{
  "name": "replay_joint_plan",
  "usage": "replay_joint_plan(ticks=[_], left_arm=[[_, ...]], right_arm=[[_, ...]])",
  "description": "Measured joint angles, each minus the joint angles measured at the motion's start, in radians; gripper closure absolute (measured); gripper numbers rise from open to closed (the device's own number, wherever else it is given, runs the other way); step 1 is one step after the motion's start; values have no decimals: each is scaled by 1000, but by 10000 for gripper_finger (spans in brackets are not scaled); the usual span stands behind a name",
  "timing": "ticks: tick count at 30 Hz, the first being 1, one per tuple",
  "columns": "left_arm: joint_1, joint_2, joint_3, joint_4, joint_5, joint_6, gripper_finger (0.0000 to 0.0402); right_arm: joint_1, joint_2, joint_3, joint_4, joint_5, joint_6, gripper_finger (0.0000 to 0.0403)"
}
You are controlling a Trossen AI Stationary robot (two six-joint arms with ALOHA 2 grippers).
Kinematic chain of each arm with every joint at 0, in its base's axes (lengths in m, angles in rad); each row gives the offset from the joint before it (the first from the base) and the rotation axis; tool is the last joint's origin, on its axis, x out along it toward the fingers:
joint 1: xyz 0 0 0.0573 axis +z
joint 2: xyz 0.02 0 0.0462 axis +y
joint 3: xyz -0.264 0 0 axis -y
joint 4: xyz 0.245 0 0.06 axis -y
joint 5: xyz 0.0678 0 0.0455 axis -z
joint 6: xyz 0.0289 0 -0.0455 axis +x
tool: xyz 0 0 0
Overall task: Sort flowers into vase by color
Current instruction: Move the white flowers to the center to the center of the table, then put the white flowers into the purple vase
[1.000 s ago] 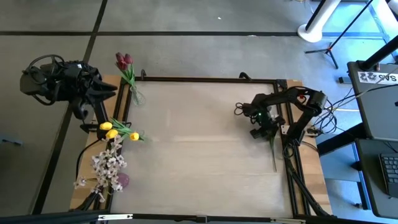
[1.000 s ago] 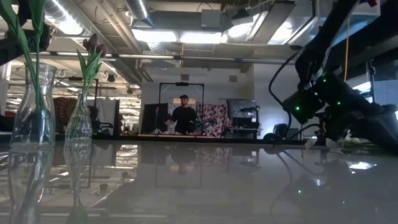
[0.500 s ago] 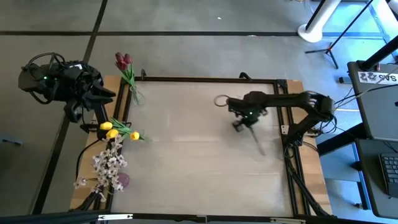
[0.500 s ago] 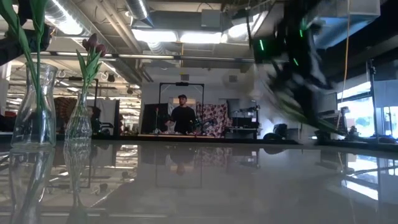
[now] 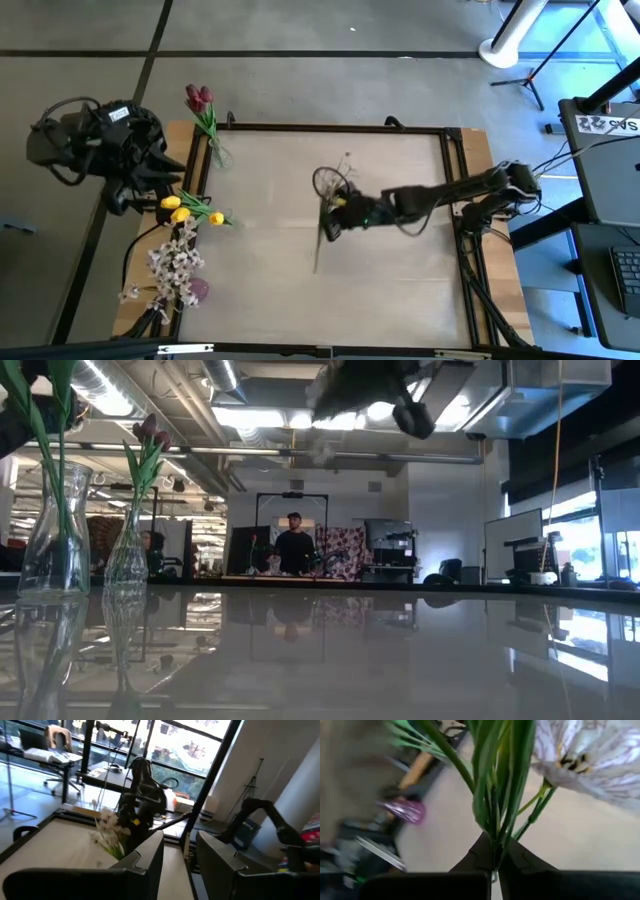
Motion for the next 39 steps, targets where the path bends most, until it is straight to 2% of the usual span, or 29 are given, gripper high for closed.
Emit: replay_joint_plan(ticks=[5, 9, 15, 18, 21, 24, 32, 35, 39], left_arm=[[0, 61, 0, 0, -1, -43, 291], [0, 126, 0, 2, 40, -52, 291], [0, 183, 0, 43, 223, -144, 291], [0, 207, 0, 89, 342, -178, 291], [-1, 237, 0, 163, 375, -179, 291], [0, 251, 0, 259, 369, -179, 291], [0, 265, 0, 509, 329, -111, 291], [0, 266, 0, 543, 327, -73, 291], [0, 266, 0, 516, 322, -71, 291]], right_arm=[[84, 124, 0, 184, 58, 230, 398], [132, 225, -2, 306, 98, 304, 389], [146, 282, 1, 316, 100, 314, 385], [143, 284, 1, 302, 91, 226, 377], [128, 283, 2, 307, 43, 110, 345], [118, 283, 2, 313, -6, 2, 293], [109, 283, 2, 328, -12, -159, 150], [118, 277, 2, 385, -13, -231, 118], [166, 271, 2, 507, -23, -370, 103]])
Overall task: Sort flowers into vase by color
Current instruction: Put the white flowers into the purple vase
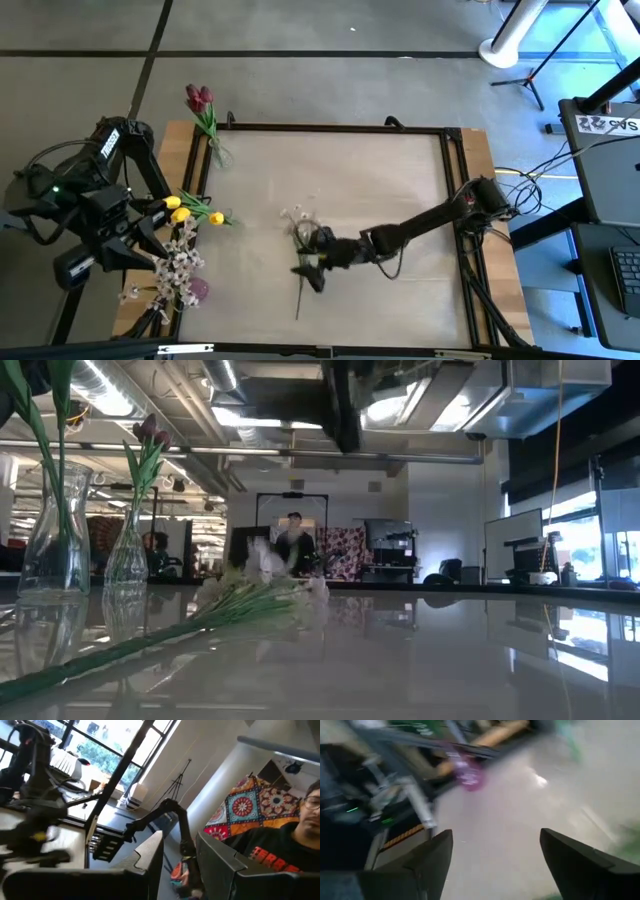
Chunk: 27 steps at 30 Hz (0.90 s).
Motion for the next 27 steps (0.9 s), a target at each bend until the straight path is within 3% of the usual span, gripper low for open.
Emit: replay_joint_plan(ticks=[7, 11, 20, 27], left_arm=[[-4, -1, 0, -26, 40, -56, 291], [-49, -2, 1, -59, 89, -136, 291], [-177, -28, 1, -340, 286, -819, 291], [-250, -38, 1, -503, 511, -1261, 306]], right_arm=[[113, 5, 0, 142, 105, -286, 102], [138, 39, 19, 158, 146, -307, 102], [141, 205, 181, 153, 142, -229, 102], [141, 224, 216, 138, 142, -197, 102]])
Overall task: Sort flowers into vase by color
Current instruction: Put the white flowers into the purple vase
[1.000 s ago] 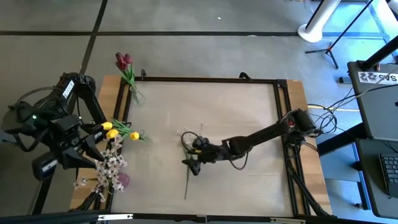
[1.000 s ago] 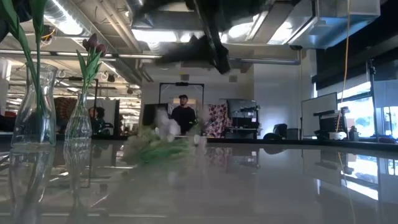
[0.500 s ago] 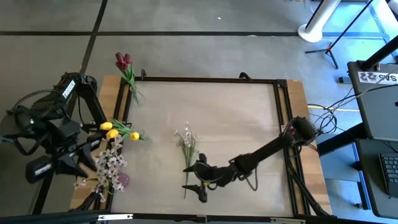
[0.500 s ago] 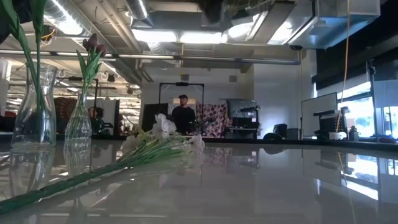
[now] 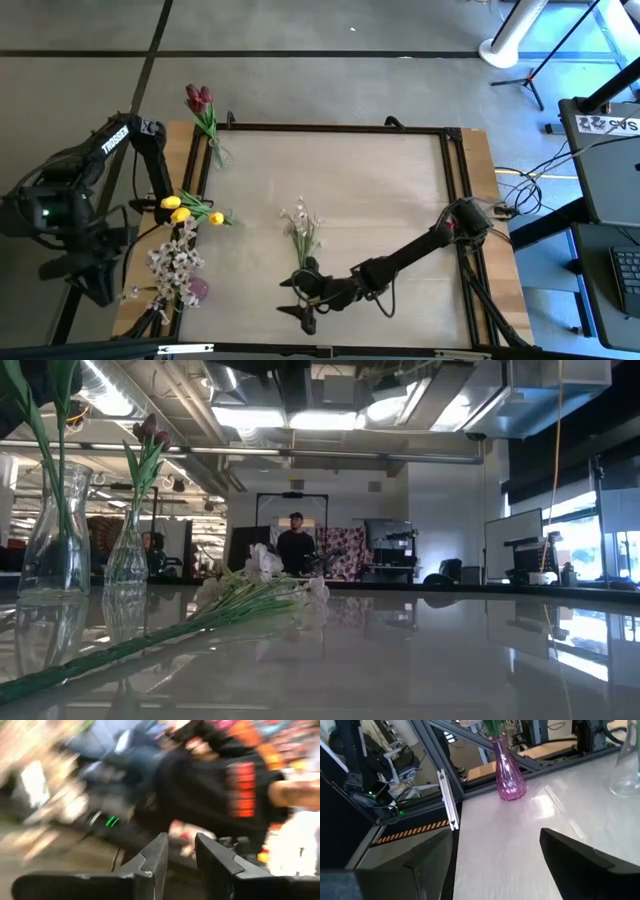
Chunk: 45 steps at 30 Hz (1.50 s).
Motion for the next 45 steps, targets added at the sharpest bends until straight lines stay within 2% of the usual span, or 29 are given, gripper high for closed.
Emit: replay_joint_plan(ticks=[3, 6, 11, 13, 17, 19, 27, 34, 37, 41, 45], left_arm=[[-29, 7, 0, -140, 117, -151, 317], [-57, 21, 0, -304, 224, -210, 326], [-100, 42, 0, -467, 264, -206, 339], [-126, 43, 0, -480, 233, -210, 345], [-198, 43, -1, -498, 46, -230, 358], [-243, 43, -12, -529, -10, -238, 365], [-488, 37, -201, -548, -7, -282, 387], [-671, 37, -407, -547, -74, -364, 392], [-703, 36, -493, -531, -162, -374, 392], [-702, 36, -637, -408, -180, -300, 392], [-692, 36, -750, -303, -262, -285, 392]], right_arm=[[0, 0, 0, -13, 0, 23, 102], [0, 0, 0, -16, 0, 46, 102], [4, 0, 0, -39, 0, 75, 102], [9, 0, 0, -39, 0, 75, 102], [21, 0, -1, -69, -13, 81, 102], [22, 0, -1, -72, -20, 96, 102], [17, 0, -1, -67, -9, 104, 102], [5, 0, -1, -74, 21, 196, 102], [3, 0, -1, -94, 35, 256, 102], [3, 0, -1, -121, 37, 309, 102], [3, 0, -1, -147, 37, 339, 102]])
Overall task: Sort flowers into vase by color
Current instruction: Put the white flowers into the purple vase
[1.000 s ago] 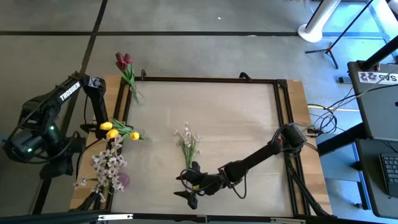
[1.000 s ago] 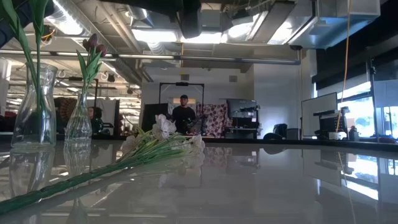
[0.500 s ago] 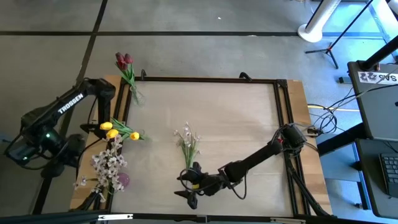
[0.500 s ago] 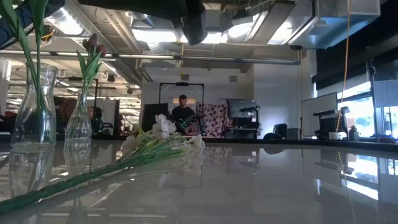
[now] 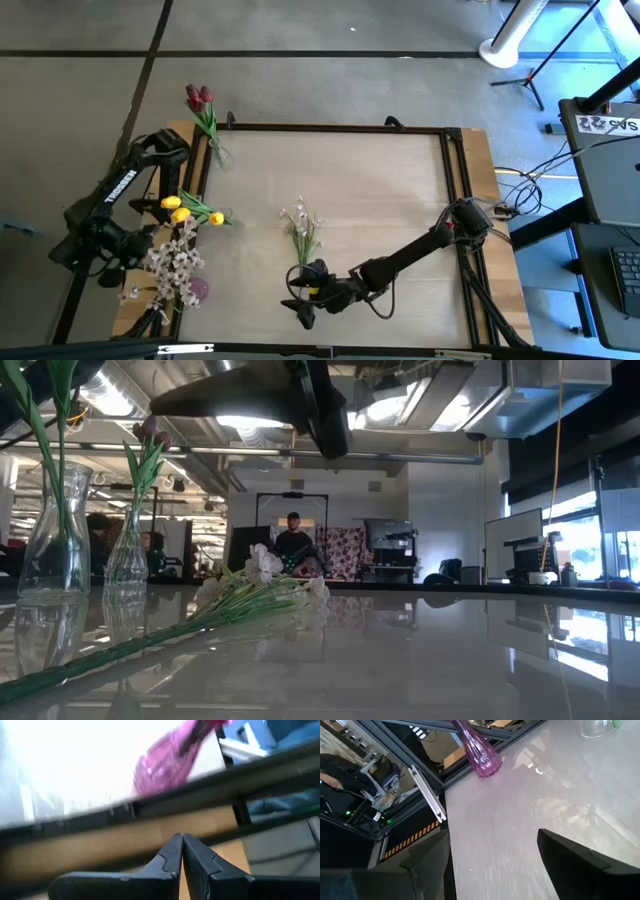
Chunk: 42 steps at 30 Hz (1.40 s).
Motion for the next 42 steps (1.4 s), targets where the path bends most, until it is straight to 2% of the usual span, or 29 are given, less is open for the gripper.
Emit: replay_joint_plan(ticks=[5, 9, 17, 21, 25, 31, 42], left_arm=[[58, 0, -44, -39, -77, 27, 391], [107, 0, -61, -35, -168, 68, 370], [202, 0, -95, 140, -191, 358, 297], [250, 0, -96, 131, -199, 392, 275], [302, 0, -96, 168, -236, 436, 271], [355, 0, -96, 258, -229, 575, 273], [447, 0, -132, 306, -221, 579, 273]], right_arm=[[-5, 0, 0, 2, -1, 32, 102], [-10, 0, 0, 2, 10, 32, 102], [-25, 0, 0, 1, -3, 31, 102], [-26, 0, 0, 1, -5, 28, 102], [-26, 0, 0, 0, -9, 28, 102], [-27, 0, 0, -1, -9, 27, 102], [-39, 0, 0, -2, -11, 19, 102]])
